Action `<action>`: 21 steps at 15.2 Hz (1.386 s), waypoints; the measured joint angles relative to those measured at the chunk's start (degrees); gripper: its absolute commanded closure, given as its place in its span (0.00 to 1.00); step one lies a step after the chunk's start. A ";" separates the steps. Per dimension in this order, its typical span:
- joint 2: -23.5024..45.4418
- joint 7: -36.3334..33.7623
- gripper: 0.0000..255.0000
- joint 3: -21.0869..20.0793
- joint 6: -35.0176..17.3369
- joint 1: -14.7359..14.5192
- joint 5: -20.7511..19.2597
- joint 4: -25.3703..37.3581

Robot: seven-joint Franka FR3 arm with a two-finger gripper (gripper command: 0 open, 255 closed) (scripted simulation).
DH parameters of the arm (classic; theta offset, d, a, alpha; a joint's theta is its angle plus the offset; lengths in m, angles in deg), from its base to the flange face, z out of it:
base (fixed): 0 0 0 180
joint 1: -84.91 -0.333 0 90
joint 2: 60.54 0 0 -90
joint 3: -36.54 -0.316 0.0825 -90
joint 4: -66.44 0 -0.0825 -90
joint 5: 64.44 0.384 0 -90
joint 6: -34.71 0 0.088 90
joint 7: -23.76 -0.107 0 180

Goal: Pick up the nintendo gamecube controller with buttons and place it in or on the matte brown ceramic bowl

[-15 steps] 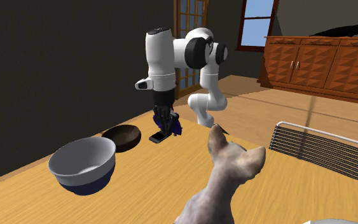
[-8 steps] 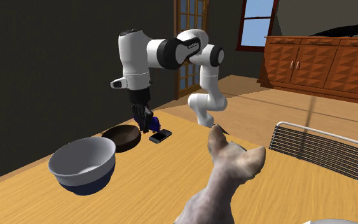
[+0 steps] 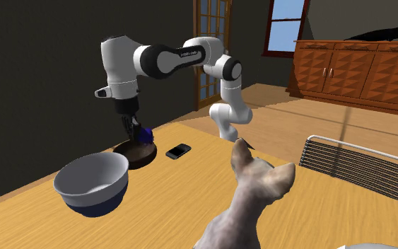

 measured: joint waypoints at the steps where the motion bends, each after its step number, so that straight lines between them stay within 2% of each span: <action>1: 1.55 1.51 1.00 0.44 0.63 1.30 0.77 1.90; 2: 3.12 2.64 1.00 0.73 1.63 2.45 1.49 4.22; 4: 4.02 3.47 1.00 0.83 0.85 3.03 1.91 4.17; 13: 3.37 4.35 1.00 0.58 -6.16 2.36 1.97 -3.01; 19: 3.49 4.23 1.00 0.50 -6.52 2.29 2.01 -3.17; 20: 3.48 4.28 0.00 0.50 -6.48 2.33 2.02 -3.14; 21: 3.61 4.32 0.00 0.58 -6.43 2.44 1.98 -3.22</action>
